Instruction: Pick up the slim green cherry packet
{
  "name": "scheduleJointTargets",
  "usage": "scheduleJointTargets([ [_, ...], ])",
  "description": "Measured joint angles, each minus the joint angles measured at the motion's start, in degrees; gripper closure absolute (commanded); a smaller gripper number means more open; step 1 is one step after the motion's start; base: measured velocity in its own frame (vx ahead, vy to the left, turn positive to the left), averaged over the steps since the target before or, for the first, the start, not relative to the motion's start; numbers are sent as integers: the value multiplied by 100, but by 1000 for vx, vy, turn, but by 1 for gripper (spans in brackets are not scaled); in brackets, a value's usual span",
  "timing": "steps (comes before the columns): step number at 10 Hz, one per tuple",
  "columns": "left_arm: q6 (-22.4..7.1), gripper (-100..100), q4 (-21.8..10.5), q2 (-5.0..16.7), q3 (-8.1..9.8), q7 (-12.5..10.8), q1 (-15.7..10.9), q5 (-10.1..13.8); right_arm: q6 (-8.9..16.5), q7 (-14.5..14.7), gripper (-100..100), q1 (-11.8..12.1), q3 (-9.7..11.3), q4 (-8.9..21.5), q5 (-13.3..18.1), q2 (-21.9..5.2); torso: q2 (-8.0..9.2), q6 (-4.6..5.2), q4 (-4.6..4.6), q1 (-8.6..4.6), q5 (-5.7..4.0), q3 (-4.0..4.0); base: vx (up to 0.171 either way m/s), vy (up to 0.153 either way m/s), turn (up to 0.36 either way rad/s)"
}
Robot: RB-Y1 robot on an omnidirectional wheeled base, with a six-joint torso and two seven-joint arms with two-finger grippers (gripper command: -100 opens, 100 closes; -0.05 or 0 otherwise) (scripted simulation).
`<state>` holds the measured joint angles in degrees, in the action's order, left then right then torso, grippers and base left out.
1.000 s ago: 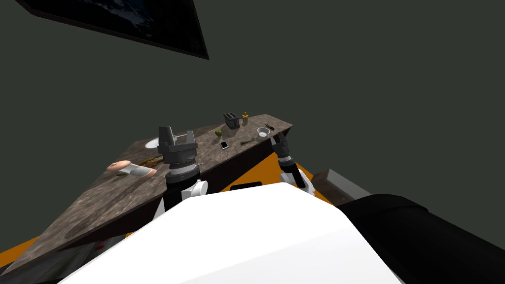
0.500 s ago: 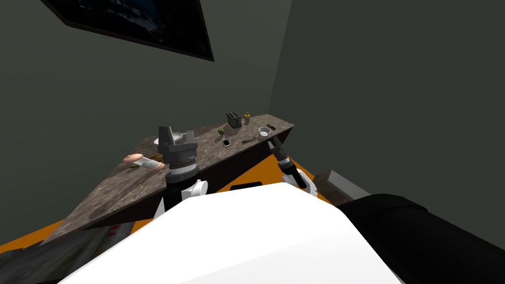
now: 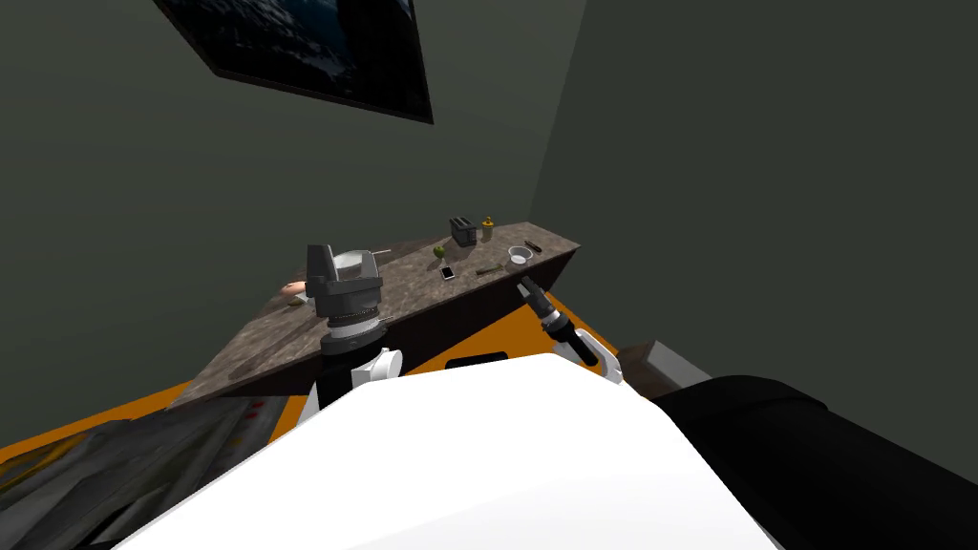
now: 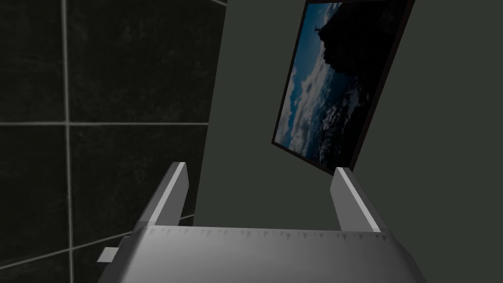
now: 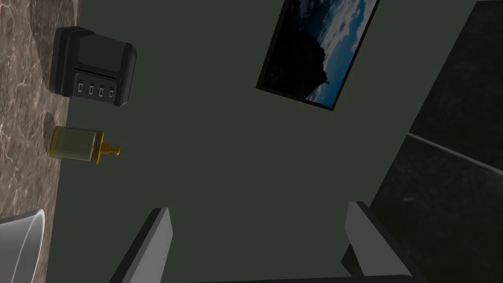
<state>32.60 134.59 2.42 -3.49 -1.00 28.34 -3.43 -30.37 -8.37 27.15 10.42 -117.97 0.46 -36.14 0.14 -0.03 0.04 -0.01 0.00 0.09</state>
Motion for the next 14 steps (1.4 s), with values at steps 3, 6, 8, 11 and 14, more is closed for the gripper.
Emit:
scheduleJointTargets([
  [3, 0, 0, 0, 0, 1, 0, 1, 0, -139, -5, -100, -16, 116, 390, 169, -488, -12, 4, -2, 0, 0, -7, -9, 14, 215],
  [6, 0, 0, 0, 0, 0, 0, 1, 0, -226, 16, -100, 12, 269, 745, 432, -979, -23, -1, -5, 5, 0, -13, 14, 18, 200],
  [8, 0, 0, 0, 0, 0, 0, 1, 0, -307, 14, -100, 2, 350, 1029, 597, -1311, -29, 0, -6, 5, 1, -16, 29, 20, 223],
  [11, 0, 0, 1, 0, 1, 0, 2, 0, -418, 4, -100, 2, 446, 1453, 833, -1821, -33, 5, -7, 1, 1, -19, 42, 14, 293],
  [14, 0, 0, 0, 0, 0, 0, 1, 0, -529, -17, -100, 38, 533, 1853, 1134, -2414, -40, 0, -8, 5, 2, -23, 51, 13, 241],
])
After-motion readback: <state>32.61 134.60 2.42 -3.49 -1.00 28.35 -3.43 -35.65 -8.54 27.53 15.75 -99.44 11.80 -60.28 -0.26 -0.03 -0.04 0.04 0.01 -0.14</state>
